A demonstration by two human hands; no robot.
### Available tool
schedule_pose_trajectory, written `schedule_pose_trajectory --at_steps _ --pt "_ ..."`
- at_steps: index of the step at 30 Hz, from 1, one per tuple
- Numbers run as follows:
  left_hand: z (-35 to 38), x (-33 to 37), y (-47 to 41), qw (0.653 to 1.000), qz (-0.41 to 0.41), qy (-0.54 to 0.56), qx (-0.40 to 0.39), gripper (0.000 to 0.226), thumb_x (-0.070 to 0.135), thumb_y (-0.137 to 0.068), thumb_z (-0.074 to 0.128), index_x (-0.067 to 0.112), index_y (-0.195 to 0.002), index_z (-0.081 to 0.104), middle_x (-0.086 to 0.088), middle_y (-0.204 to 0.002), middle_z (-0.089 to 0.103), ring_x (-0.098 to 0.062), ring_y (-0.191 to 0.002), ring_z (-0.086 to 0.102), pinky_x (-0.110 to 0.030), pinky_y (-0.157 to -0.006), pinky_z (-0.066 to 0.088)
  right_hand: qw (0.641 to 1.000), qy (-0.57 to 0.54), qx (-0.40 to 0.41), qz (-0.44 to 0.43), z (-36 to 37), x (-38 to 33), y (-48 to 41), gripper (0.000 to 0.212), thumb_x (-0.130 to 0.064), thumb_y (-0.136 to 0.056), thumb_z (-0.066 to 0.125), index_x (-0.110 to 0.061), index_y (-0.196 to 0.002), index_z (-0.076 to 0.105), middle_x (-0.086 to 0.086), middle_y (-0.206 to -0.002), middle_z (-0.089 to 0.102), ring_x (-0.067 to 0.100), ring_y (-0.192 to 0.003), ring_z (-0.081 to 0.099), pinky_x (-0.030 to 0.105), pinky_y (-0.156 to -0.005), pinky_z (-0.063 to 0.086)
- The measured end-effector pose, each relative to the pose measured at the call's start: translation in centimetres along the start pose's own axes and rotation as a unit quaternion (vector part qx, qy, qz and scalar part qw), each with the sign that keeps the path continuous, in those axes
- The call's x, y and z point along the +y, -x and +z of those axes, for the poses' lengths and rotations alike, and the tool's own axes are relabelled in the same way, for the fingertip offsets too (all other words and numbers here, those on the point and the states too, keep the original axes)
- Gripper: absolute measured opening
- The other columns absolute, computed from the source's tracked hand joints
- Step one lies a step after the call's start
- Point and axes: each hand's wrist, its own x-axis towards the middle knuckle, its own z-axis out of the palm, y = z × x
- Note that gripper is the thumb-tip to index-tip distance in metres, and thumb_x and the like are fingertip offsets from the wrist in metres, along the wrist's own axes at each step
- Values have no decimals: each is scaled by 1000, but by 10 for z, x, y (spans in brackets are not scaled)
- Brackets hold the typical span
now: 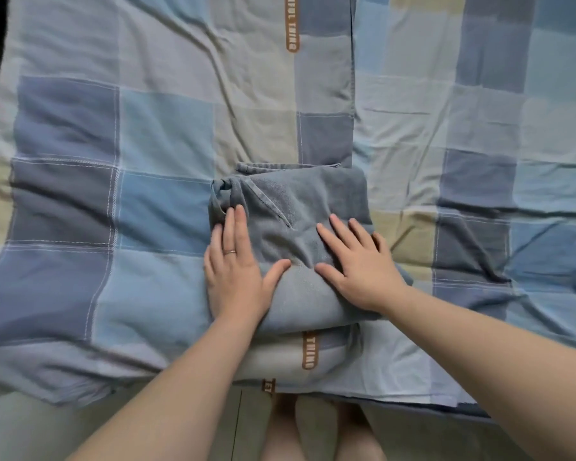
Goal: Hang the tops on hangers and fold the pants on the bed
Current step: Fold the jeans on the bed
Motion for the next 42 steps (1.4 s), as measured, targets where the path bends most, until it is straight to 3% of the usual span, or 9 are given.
schedule_pose_trajectory --at_steps 4,8,12,18,22,27,33,37,42 --pt "7 4 -17 995 -90 38 1 129 74 -67 72 24 -162 0 -2 -169 2 -32 -151 21 -50 -118 27 987 -129 7 94 2 22 -6 94 -84 -80 36 -46 -156 -3 -10 -168 -5 20 -154 5 52 -122 17" --pt "12 2 -33 971 -192 139 0 142 65 -57 86 34 -159 -8 -14 -165 15 -30 -145 32 -47 -111 35 899 -419 -12 130 1 31 -18 110 -55 -77 79 -31 -160 10 -5 -159 34 11 -142 38 34 -120 28" --pt "13 -5 -46 940 -292 171 -32 141 71 -48 86 34 -154 2 -13 -149 49 -34 -130 54 -45 -104 41 805 -561 -54 187 -4 39 -23 67 -41 -70 86 -19 -128 60 -2 -119 72 12 -106 70 21 -87 54" --pt "-4 -24 -59 905 -315 236 -160 107 74 -40 84 19 -127 57 3 -128 66 -21 -121 62 -35 -106 46 791 -557 -118 223 -25 45 -16 45 -48 -76 82 -26 -114 71 -8 -100 78 11 -89 74 26 -75 53" --pt "-17 -23 -56 879 -303 264 -255 62 61 -56 90 26 -103 69 14 -98 70 -8 -89 67 -20 -77 50 763 -580 -139 249 -50 41 3 59 -54 -66 82 -21 -115 71 0 -103 78 18 -91 75 30 -75 55" --pt "-55 -18 -51 745 -319 244 -533 78 66 -51 82 18 -112 73 -3 -105 77 -21 -96 73 -35 -93 52 657 -620 -284 320 -81 36 50 36 -45 -74 75 -15 -93 82 9 -96 77 25 -77 76 33 -62 60" --pt "-109 -5 -3 698 -310 266 -588 67 63 -63 76 19 -114 73 -4 -106 78 -20 -92 76 -27 -69 57 636 -659 -195 350 -102 0 140 15 -23 -84 73 -10 -83 81 6 -84 78 21 -69 75 28 -54 58" --pt "-155 12 43 713 -293 285 -570 71 65 -65 78 21 -119 72 -3 -112 77 -21 -101 74 -34 -84 54 688 -644 -94 321 -124 -23 212 21 -16 -83 76 -19 -104 71 -2 -90 79 14 -77 76 24 -61 56" --pt "-209 44 86 736 -245 377 -506 59 52 -77 81 19 -124 69 -5 -114 76 -23 -104 73 -36 -88 57 659 -697 28 281 -158 -46 301 31 -5 -83 72 -11 -113 68 6 -98 78 20 -83 75 25 -62 57"
